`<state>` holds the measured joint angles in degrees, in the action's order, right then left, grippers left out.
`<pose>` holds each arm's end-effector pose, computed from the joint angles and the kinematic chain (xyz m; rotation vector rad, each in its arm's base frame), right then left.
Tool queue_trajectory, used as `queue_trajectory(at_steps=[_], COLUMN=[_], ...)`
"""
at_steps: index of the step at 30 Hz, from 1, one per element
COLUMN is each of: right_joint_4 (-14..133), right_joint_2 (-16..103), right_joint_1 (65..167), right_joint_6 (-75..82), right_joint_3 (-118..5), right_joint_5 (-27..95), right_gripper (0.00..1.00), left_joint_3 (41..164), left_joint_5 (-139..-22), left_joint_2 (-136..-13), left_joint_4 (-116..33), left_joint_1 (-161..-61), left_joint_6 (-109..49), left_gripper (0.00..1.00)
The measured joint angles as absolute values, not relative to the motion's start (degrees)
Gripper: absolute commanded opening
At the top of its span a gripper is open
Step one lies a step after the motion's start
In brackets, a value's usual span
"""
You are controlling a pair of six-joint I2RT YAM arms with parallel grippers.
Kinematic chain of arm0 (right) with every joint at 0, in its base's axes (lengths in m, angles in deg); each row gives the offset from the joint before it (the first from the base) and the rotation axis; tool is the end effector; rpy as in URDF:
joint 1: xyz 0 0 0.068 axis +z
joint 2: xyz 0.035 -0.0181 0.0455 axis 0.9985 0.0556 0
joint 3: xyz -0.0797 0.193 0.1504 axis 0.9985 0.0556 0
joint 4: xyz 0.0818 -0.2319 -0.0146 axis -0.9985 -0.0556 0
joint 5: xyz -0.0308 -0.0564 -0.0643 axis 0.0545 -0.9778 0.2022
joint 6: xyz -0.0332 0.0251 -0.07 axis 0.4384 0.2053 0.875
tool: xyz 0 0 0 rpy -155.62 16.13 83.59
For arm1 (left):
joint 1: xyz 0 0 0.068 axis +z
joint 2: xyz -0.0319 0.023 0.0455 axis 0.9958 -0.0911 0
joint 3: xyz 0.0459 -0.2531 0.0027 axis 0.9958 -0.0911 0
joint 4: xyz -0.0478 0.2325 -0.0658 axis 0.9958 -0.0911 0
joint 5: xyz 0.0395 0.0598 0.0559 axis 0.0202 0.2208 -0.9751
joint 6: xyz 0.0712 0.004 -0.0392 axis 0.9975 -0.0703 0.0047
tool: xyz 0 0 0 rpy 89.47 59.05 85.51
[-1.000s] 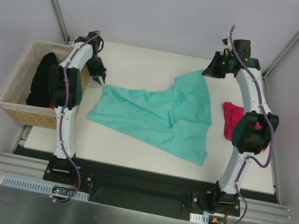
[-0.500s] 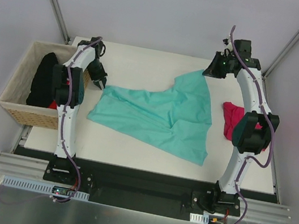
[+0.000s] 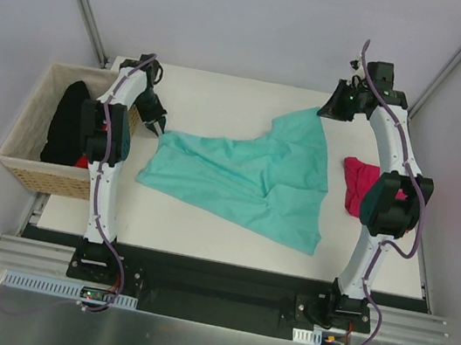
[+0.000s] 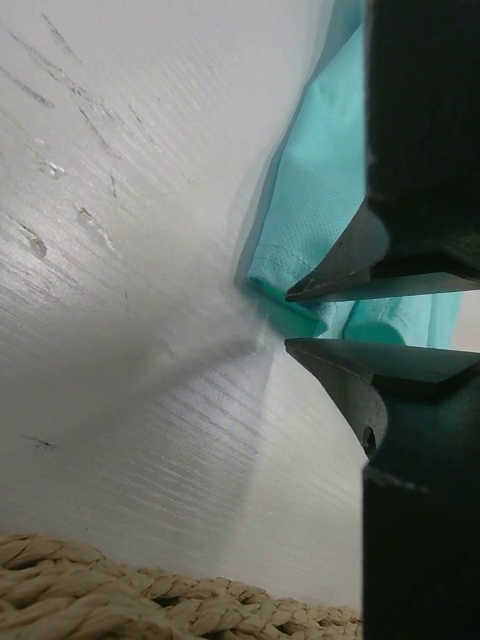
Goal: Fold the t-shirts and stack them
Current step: Fold the other side of the tshirt into a rectangle
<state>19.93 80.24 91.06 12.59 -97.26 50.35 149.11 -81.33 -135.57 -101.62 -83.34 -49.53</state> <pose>0.4655 0.0630 0.2967 -0.3413 2.2412 0.4903 0.4718 0.0027 0.1351 -0.7997 2.8019 -0.2804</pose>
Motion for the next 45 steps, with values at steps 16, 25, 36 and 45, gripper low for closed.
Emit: queue_trajectory(at_steps=[16, 25, 36, 45], right_joint_4=[19.9, 19.7, 19.1, 18.5], right_joint_2=[80.2, 80.0, 79.9, 79.9], right_joint_1=[90.8, 90.8, 90.7, 90.7], right_joint_6=[12.8, 13.0, 13.6, 13.6], right_joint_3=[-97.3, -97.2, -97.3, -97.9], right_joint_5=[51.6, 51.6, 51.6, 51.6], right_gripper=[0.01, 0.01, 0.01, 0.01], left_joint_3=[154.4, 154.4, 155.8, 156.9], left_joint_5=[-79.5, -78.6, -78.3, -77.6], left_joint_2=[-136.2, -138.9, -140.0, -140.9], left_joint_4=[-102.9, -102.9, -102.9, -102.9], left_joint_1=[-83.7, -84.4, -84.4, -84.4], left_joint_6=[-51.1, -51.4, -51.5, -51.6], left_gripper=[0.22, 0.22, 0.24, 0.25])
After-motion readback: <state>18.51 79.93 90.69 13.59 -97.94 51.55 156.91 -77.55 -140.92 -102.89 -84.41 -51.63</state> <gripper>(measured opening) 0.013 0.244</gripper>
